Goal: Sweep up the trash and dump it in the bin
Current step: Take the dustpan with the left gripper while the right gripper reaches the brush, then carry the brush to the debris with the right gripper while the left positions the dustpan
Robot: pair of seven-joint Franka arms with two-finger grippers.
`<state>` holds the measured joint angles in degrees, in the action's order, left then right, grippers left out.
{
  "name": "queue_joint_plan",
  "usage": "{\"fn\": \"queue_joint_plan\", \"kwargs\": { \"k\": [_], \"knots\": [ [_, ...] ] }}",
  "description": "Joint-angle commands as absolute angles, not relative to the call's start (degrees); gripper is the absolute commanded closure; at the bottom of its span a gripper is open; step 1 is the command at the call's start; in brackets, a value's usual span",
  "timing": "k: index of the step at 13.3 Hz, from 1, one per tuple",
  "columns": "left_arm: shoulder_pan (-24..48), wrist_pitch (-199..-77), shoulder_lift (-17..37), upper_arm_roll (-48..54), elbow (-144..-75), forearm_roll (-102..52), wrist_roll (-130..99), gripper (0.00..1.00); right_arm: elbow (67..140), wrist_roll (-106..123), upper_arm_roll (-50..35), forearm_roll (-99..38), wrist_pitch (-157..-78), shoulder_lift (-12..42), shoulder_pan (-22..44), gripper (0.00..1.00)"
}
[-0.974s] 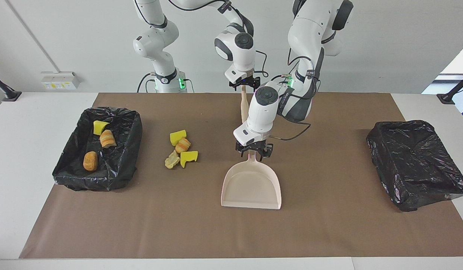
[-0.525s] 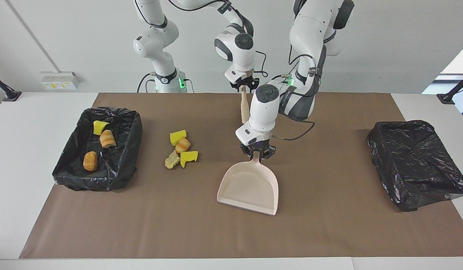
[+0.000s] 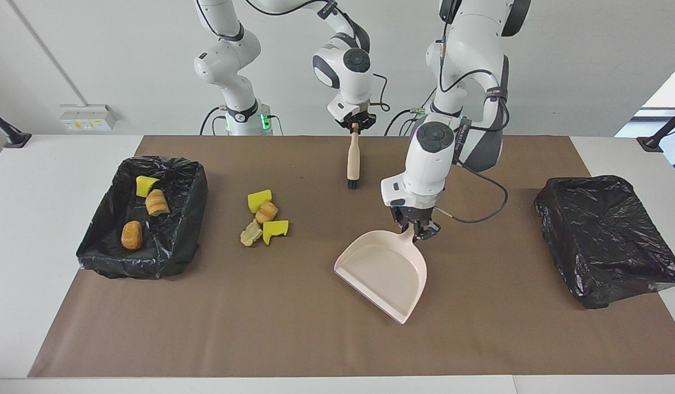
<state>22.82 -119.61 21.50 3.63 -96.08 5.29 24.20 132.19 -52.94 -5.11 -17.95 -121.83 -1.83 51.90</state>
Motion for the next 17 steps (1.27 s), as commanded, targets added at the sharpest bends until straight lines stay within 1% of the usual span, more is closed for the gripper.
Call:
{"fn": "queue_joint_plan", "kwargs": {
  "k": [1,2,4,5,6,7,8,10,11,12,13,15,17],
  "knots": [
    [21.80,-113.84,22.24,3.96,-92.91,5.97,38.88,1.00,130.26,-51.24,-4.66,-16.79,-115.33,-5.34,49.41,1.00],
    [22.23,-113.73,22.24,3.96,-93.42,6.24,41.63,1.00,130.25,-51.07,-4.66,-15.74,-112.62,-7.54,48.09,1.00],
    [22.59,-112.77,22.15,4.13,-94.48,6.33,43.41,1.00,129.12,-48.88,-4.66,-12.67,-104.02,-12.28,43.79,1.00],
    [23.46,-112.85,22.06,4.30,-95.61,6.33,43.94,1.00,127.63,-46.69,-4.66,-9.35,-97.88,-13.35,41.51,1.00],
    [25.38,-112.59,21.80,4.31,-96.06,6.33,44.03,1.00,125.70,-45.54,-4.66,-5.40,-93.56,-13.36,39.74,1.00],
    [26.88,-113.02,21.97,4.31,-96.50,7.02,44.03,1.00,124.81,-44.92,-4.66,-1.53,-91.51,-13.10,37.99,1.00],
    [28.20,-113.20,22.06,4.31,-96.68,8.60,43.95,1.00,124.98,-41.78,-4.66,2.33,-91.06,-12.83,36.05,1.00],
    [30.49,-113.37,21.54,4.31,-98.34,9.23,43.68,1.00,125.07,-30.90,-4.92,10.25,-90.53,-11.61,29.39,1.00],
    [32.33,-113.90,21.10,4.22,-99.65,10.62,43.59,1.00,125.16,-28.24,-4.83,11.50,-91.92,-10.38,25.53,1.00],
    [32.95,-114.25,20.92,4.31,-100.10,12.29,43.42,1.00,125.07,-25.52,-4.83,13.86,-94.28,-8.98,21.57,1.00],
    [33.05,-115.21,20.22,4.31,-101.93,13.00,43.07,1.00,125.07,-22.44,-5.01,16.58,-96.92,-7.05,17.36,1.00],
    [34.10,-118.12,19.08,4.22,-104.75,13.53,42.98,1.00,125.15,-19.69,-4.92,18.89,-101.14,-4.40,13.11,1.00],
    [34.97,-118.48,18.37,4.22,-105.90,14.15,42.80,1.00,125.51,-19.60,-5.01,18.03,-105.62,-1.60,11.87,1.00]
  ]
}}
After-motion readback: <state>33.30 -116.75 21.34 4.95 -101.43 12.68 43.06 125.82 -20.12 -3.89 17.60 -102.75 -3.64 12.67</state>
